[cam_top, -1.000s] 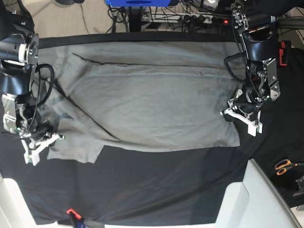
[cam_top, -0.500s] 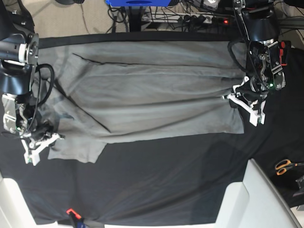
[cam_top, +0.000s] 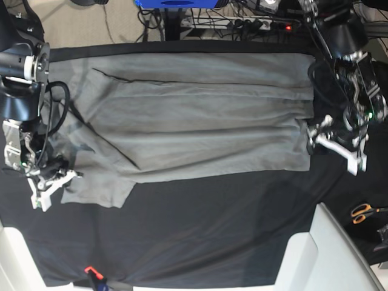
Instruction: Fold the T-shirt properly
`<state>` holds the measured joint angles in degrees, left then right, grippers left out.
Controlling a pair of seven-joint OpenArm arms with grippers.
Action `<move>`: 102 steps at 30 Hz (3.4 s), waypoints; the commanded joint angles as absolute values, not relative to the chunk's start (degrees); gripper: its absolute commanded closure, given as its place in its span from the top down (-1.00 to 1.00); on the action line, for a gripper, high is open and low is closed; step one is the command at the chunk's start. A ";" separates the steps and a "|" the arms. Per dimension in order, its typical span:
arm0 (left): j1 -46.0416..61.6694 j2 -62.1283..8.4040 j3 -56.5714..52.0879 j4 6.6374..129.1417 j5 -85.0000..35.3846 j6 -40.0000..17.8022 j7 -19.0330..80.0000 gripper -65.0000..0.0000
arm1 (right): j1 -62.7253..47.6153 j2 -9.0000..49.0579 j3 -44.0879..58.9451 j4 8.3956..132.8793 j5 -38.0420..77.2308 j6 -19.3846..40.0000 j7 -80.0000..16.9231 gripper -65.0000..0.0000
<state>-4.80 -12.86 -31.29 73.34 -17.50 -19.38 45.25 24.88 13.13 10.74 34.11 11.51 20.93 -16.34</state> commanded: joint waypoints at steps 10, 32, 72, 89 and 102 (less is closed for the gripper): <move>-18.07 -16.92 -30.73 51.82 -18.15 -19.38 38.46 0.71 | 26.51 13.93 10.77 35.12 12.09 21.14 -15.08 -1.00; -24.13 -17.80 -20.09 34.24 -18.07 -19.38 28.62 -0.46 | 26.51 13.93 10.77 35.12 12.09 21.14 -14.99 -1.00; -26.68 -17.63 -20.18 47.43 -9.19 -19.47 29.76 -1.00 | 28.00 14.02 10.59 40.40 12.00 22.37 -8.92 -1.00; -25.19 -17.54 -20.35 50.33 -9.36 -19.38 29.85 -1.00 | 30.20 14.46 0.22 40.40 11.91 29.49 -1.63 -1.00; -23.52 -17.54 -20.18 52.09 -9.10 -19.30 29.67 -1.00 | 29.85 14.46 -0.66 40.22 11.91 24.57 -1.01 -1.00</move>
